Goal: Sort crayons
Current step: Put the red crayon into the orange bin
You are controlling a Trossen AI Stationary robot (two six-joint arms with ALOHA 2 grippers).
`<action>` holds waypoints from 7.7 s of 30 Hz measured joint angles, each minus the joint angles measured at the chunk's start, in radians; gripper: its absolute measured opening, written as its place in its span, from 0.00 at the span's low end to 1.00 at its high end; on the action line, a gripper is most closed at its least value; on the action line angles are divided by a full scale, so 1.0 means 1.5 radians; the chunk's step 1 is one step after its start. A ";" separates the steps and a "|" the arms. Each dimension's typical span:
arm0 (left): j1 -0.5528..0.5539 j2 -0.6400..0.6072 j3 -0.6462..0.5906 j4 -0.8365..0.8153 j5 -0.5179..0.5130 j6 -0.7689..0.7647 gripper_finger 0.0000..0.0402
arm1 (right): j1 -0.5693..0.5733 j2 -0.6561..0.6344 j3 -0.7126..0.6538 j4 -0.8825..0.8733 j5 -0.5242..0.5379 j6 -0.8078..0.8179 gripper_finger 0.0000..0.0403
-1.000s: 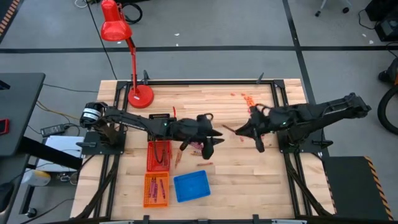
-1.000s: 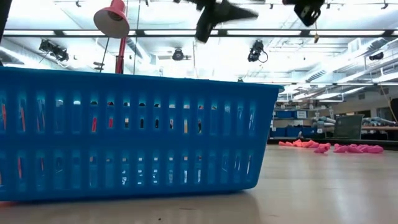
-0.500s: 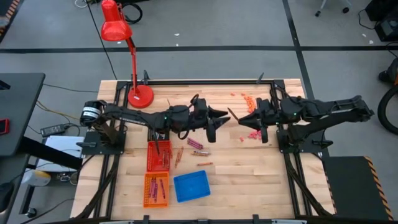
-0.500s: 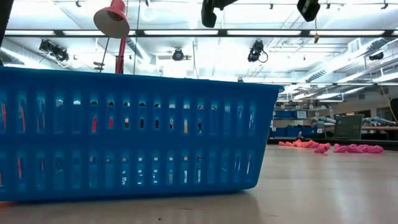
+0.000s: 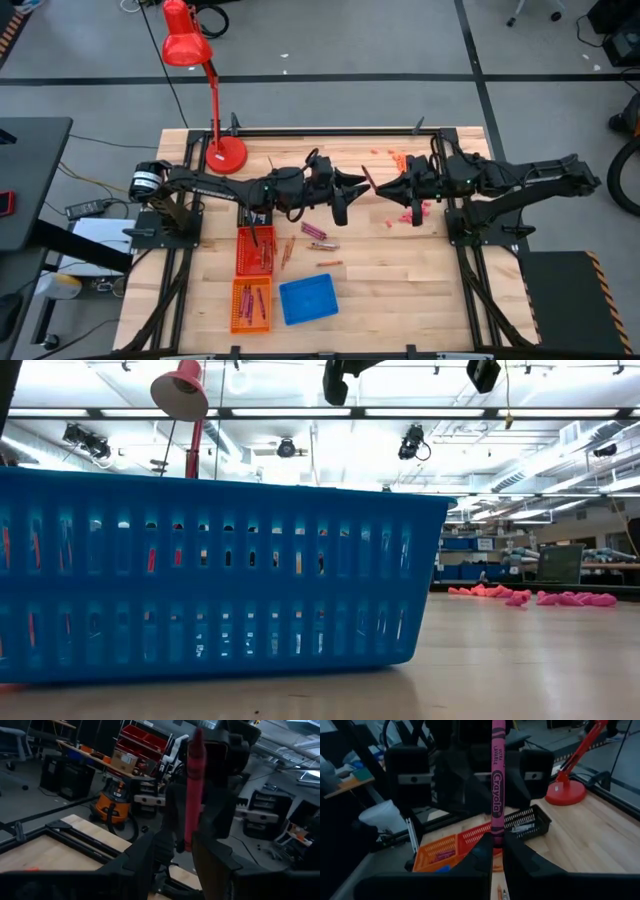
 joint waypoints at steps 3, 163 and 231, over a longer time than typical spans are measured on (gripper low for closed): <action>0.000 0.000 0.000 -0.002 -0.002 0.001 0.35 | -0.008 -0.005 0.000 -0.003 0.001 0.005 0.09; -0.262 -0.055 0.000 -0.881 0.110 -0.750 0.29 | -0.070 0.139 0.018 -0.051 -0.067 -0.035 0.39; 0.059 0.149 0.000 -0.652 0.211 0.391 0.29 | -0.057 0.181 0.018 -0.024 -0.080 -0.048 0.39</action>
